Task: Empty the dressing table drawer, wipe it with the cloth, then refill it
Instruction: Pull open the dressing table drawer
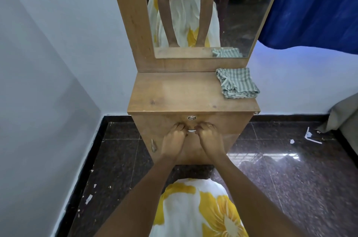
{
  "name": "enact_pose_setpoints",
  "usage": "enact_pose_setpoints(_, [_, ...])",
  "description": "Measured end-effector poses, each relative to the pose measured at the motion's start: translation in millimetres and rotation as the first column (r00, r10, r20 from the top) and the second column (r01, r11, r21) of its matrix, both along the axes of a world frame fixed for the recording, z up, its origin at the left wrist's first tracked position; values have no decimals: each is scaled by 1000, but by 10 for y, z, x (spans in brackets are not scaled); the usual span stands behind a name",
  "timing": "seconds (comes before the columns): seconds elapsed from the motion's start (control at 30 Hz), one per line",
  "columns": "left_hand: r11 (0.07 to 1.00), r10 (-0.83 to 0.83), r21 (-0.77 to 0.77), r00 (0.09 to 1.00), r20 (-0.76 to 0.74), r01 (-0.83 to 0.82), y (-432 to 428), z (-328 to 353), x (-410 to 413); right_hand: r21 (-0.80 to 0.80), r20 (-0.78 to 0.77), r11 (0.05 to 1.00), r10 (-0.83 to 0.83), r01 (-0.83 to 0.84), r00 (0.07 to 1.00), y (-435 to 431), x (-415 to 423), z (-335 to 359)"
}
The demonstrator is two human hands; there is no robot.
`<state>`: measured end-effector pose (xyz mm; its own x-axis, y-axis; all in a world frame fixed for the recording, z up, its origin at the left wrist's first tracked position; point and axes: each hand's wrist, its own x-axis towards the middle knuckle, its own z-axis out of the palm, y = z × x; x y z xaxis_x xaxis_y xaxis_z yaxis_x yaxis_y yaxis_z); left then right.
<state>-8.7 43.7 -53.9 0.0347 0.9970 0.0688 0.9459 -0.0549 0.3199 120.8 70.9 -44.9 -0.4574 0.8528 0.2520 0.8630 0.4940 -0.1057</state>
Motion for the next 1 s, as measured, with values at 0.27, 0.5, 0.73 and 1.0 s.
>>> enact_pose_setpoints(0.27, [997,-45,58,994,-101,51,-261,68,24,-18,1,1000,-16,16,1000,-301,95,52])
enact_pose_setpoints(0.5, [991,-13,135,999,-45,19,-683,58,119,-39,-84,999,-8,5,996,-728,217,-25])
enact_pose_setpoints(0.73, [990,3,141,983,183,-29,-1091,167,30,45,-232,998,52,-43,971,-1079,495,-9])
enact_pose_setpoints(1.0, [850,238,400,928,288,-342,-1391,461,-422,-100,-483,921,-375,376,791,-1023,1118,404])
